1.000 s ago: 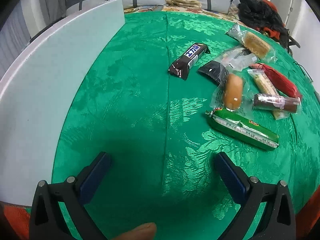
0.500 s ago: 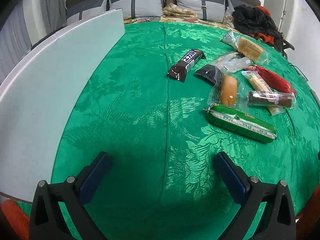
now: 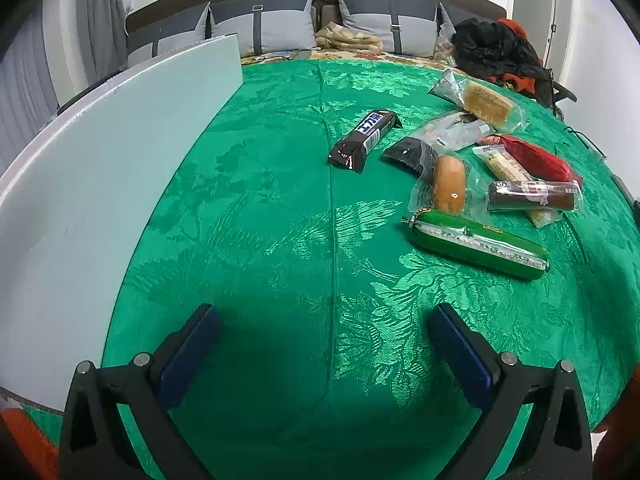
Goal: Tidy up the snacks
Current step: 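Grasp the green sausage stick with the left tool while the right tool grasps the brown sausage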
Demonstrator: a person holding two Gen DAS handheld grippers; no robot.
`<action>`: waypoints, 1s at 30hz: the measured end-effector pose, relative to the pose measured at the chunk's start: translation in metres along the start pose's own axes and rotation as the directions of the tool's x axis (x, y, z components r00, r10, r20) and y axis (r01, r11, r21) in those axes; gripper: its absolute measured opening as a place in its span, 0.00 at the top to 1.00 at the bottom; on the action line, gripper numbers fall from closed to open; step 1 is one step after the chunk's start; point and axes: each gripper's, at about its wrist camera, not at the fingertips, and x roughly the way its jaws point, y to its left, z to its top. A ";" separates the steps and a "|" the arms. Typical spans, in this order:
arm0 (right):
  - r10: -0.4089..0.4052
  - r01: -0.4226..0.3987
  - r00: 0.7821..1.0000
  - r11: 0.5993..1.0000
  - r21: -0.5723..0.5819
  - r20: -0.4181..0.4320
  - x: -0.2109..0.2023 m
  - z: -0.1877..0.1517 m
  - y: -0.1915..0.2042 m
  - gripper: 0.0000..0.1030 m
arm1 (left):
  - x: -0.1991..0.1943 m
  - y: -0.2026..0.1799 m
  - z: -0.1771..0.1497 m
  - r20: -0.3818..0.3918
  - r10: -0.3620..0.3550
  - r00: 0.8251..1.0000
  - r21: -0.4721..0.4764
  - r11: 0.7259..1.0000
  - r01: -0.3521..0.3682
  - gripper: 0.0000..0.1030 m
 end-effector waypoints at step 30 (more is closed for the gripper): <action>-0.069 0.044 0.982 0.988 -0.146 -0.173 0.039 0.007 0.002 0.49 | 0.009 -0.035 0.037 -0.200 -0.158 0.967 -0.235 0.966 0.109 0.00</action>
